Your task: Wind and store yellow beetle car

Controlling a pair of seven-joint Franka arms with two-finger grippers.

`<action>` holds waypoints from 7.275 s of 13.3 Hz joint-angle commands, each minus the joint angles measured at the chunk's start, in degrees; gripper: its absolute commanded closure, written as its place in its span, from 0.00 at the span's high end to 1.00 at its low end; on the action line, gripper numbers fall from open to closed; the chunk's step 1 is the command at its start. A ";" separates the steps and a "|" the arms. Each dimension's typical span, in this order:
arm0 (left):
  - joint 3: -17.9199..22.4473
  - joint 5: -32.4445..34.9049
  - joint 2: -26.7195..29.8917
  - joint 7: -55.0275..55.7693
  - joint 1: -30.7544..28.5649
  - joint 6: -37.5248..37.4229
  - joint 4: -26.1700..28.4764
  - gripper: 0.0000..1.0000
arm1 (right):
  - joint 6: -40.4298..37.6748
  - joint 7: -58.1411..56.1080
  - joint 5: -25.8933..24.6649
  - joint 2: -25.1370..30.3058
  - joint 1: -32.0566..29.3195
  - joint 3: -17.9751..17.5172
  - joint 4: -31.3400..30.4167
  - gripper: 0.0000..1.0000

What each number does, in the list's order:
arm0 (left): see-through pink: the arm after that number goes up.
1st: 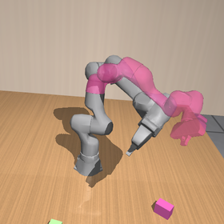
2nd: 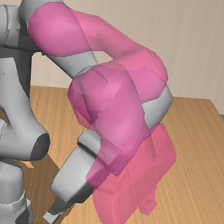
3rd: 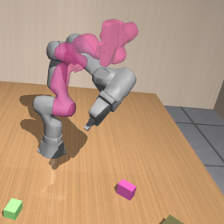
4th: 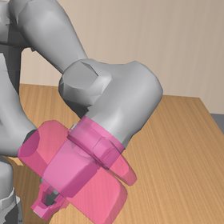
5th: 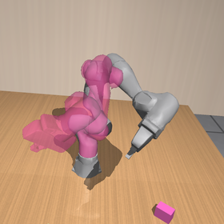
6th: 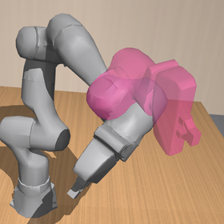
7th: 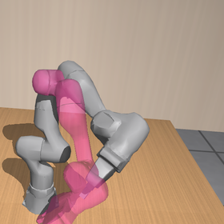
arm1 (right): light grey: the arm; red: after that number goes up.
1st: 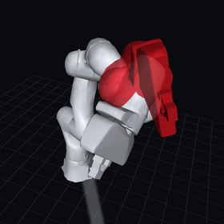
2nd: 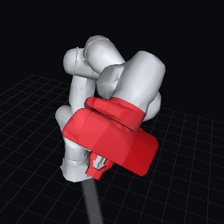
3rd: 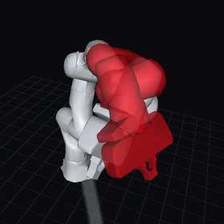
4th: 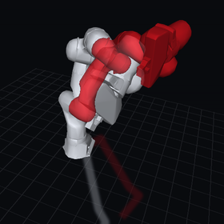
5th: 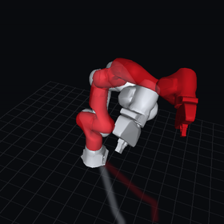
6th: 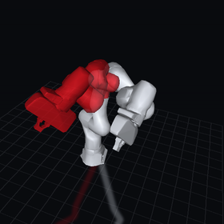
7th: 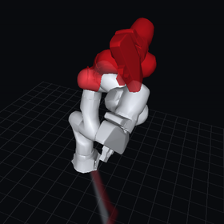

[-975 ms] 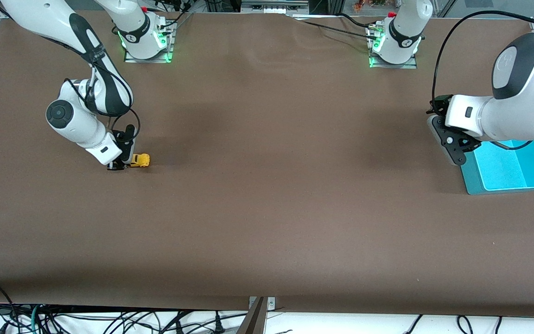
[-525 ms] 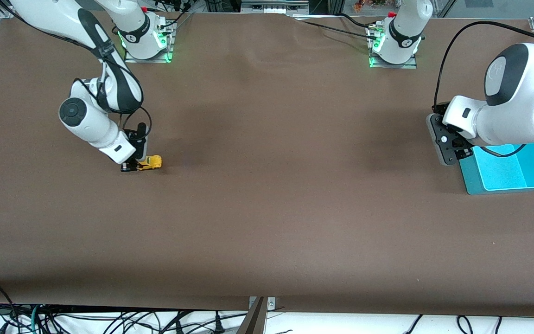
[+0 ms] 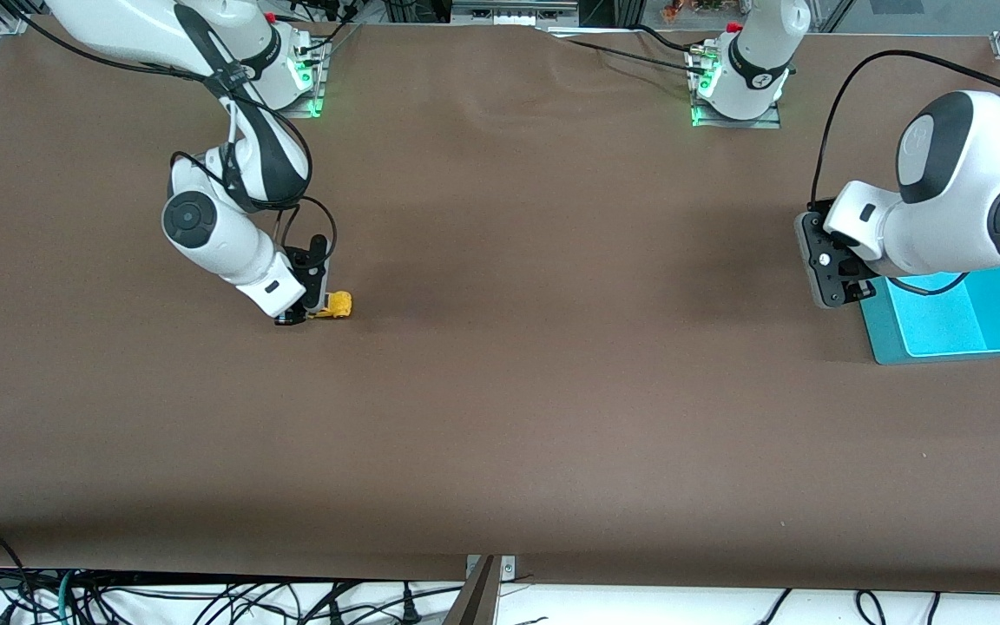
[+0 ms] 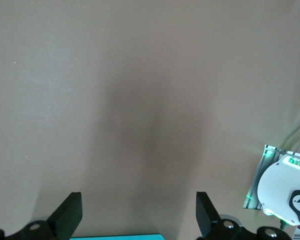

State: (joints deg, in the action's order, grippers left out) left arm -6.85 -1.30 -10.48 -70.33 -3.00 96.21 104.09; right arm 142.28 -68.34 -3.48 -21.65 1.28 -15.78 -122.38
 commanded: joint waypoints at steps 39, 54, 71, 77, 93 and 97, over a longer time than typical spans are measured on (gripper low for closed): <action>-0.01 0.51 2.04 -10.17 -1.74 10.31 10.08 1.00 | -19.12 -21.13 -1.88 3.36 -16.31 1.02 10.65 1.00; 3.32 8.42 -0.32 -24.84 -12.55 34.55 21.86 1.00 | -33.37 34.33 1.10 22.79 -15.78 0.83 16.21 1.00; 4.30 8.42 -15.45 -34.43 -12.47 56.63 16.94 1.00 | -40.86 61.75 6.20 23.58 -14.82 -0.13 18.58 1.00; 4.30 8.51 -16.68 -34.43 -12.47 58.83 18.34 1.00 | -40.33 60.78 6.03 23.32 -14.55 -0.13 18.67 1.00; 2.10 -4.41 -10.19 -34.61 -11.59 37.86 11.94 0.11 | -39.45 60.61 5.76 21.74 -14.20 -0.22 18.58 1.00; 2.45 -3.54 -4.04 -35.48 -16.23 24.32 10.35 0.12 | -39.54 60.61 5.76 21.74 -14.20 -0.22 18.58 1.00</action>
State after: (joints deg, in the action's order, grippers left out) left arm -4.32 -4.30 -18.36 -104.78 -16.19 126.50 114.72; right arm 102.90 -7.26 1.69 0.33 -12.95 -16.02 -104.55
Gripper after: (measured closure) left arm 0.529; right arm 0.000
